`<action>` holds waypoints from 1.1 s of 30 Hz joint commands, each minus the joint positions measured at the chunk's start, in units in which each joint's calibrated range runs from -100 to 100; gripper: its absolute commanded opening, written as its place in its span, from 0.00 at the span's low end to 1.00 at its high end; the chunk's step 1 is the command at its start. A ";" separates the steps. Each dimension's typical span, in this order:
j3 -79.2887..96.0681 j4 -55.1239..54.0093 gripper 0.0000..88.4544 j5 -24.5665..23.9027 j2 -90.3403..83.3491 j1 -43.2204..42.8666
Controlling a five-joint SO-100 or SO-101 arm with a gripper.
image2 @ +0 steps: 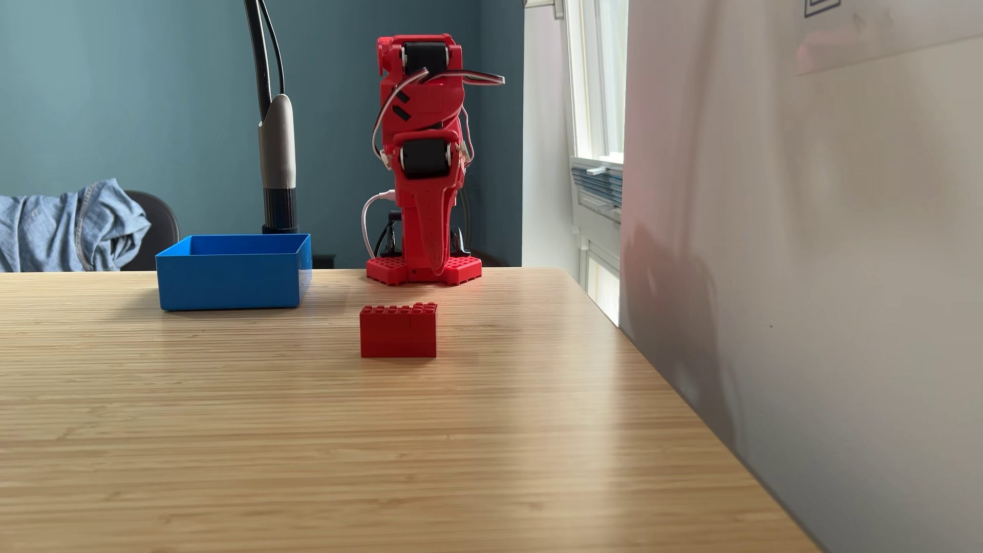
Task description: Put the red lego brick in blue bin
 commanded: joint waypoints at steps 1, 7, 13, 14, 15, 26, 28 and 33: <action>-7.20 0.27 0.11 0.88 0.12 0.12; -13.01 0.27 0.22 1.95 0.28 2.43; -16.82 0.11 0.28 2.74 0.53 5.45; -16.91 0.11 0.28 2.88 0.53 5.60; -17.01 0.11 0.28 3.03 0.53 5.60; -27.44 2.22 0.29 2.74 18.76 6.97; -30.34 2.55 0.29 2.69 23.90 7.04; -37.60 3.68 0.29 2.44 35.49 7.04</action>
